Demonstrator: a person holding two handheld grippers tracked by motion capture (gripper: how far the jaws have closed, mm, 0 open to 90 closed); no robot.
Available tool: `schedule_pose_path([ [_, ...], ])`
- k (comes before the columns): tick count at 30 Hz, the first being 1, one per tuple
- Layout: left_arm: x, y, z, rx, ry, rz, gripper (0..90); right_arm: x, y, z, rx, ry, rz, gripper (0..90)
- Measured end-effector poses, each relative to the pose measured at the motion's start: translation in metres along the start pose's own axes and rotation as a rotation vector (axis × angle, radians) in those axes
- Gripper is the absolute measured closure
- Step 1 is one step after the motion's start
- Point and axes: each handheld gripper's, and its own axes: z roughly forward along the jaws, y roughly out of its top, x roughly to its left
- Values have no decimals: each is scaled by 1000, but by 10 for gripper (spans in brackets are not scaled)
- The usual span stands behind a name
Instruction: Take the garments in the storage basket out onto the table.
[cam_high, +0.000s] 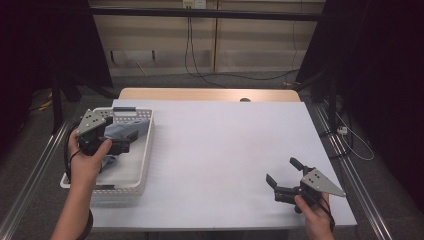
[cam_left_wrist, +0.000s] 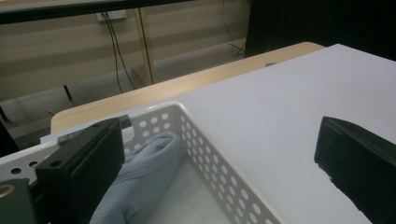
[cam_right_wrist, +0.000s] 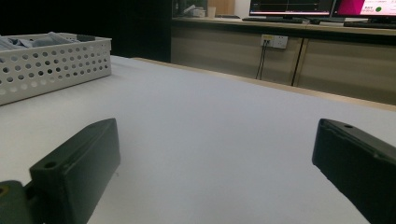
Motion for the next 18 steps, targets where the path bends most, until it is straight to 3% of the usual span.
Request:
schedule_pose_path([
  [18, 20, -9, 8, 51, 34, -20, 20, 0, 0, -4, 10, 22, -6, 8],
])
